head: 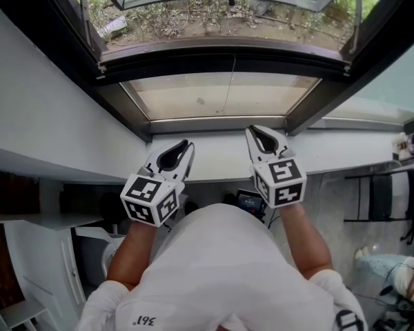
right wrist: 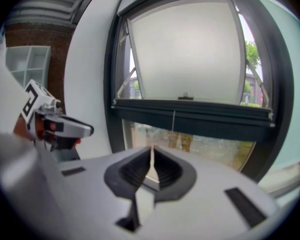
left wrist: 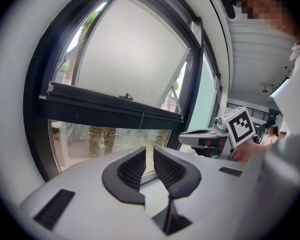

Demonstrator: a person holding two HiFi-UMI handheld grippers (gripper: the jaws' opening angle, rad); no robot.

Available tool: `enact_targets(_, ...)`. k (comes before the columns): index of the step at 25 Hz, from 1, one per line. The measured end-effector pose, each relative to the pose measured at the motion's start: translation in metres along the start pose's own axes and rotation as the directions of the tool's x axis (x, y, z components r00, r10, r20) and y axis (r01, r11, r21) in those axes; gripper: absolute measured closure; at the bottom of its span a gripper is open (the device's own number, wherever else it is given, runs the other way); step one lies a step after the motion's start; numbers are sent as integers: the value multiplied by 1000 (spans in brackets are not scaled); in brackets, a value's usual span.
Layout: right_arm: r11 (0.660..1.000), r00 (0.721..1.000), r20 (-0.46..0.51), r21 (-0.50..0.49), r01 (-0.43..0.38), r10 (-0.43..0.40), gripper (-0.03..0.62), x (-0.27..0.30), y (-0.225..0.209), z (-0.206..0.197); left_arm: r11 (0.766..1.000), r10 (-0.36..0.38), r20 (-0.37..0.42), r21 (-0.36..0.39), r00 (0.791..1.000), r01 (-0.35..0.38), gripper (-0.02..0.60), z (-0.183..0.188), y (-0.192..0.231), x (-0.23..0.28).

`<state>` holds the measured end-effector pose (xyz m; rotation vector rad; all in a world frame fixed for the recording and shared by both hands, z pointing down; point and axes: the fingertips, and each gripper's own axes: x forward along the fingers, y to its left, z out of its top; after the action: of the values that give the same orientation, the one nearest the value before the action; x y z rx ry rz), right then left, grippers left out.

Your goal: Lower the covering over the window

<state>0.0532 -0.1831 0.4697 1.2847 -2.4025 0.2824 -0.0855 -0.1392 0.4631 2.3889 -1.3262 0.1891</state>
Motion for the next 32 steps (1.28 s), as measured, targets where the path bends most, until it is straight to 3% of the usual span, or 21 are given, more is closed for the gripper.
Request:
enact_targets(19,999,999,-20,3,-37,37,571,-1,4,-10,999,-34,-22,17,999,35,528,-7,-16,7)
enact_targets(32,1000,1000,-16,-8,-9,9,572,-2,-1,-9,998,-47,-31,28,998,48,528,-10,-19,11)
